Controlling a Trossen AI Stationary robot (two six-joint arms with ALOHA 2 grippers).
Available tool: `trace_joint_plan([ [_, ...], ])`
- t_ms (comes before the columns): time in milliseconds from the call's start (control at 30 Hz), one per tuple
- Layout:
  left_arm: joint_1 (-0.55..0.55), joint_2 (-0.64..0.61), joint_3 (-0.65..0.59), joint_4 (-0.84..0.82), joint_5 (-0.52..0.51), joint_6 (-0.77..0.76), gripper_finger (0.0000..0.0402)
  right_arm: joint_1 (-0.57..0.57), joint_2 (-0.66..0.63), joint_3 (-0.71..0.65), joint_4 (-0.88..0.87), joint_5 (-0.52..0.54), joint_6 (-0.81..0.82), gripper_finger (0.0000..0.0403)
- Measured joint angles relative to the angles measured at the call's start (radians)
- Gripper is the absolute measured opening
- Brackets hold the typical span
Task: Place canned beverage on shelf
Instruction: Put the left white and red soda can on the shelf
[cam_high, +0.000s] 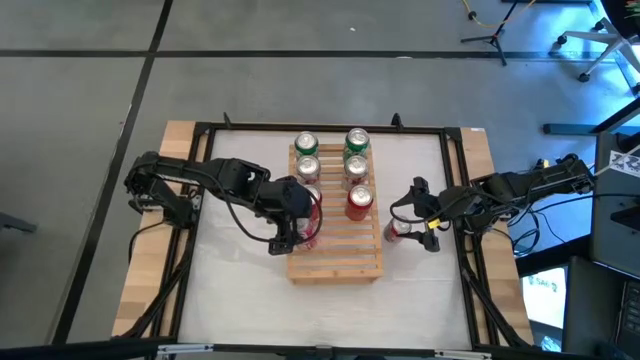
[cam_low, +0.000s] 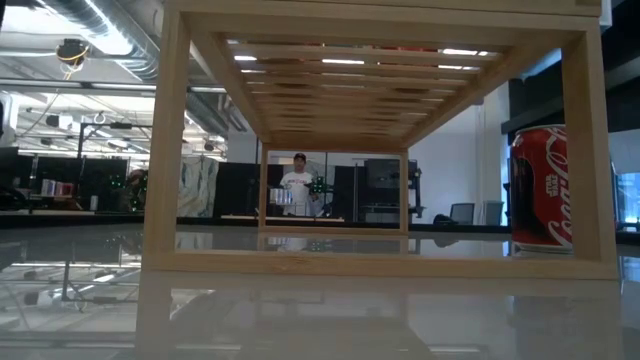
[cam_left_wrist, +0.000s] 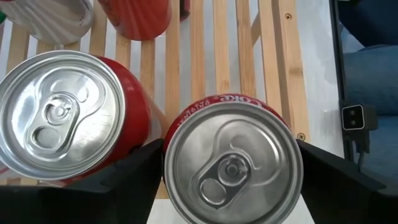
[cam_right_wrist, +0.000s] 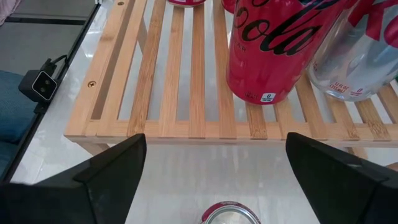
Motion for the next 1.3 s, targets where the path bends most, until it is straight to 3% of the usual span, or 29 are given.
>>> trace_joint_plan([
  [1300,-0.002,0.002,-0.039,0.137,0.012,0.000,0.0319,0.000,0.000,-0.001,0.000,0.000,0.000,0.0380],
])
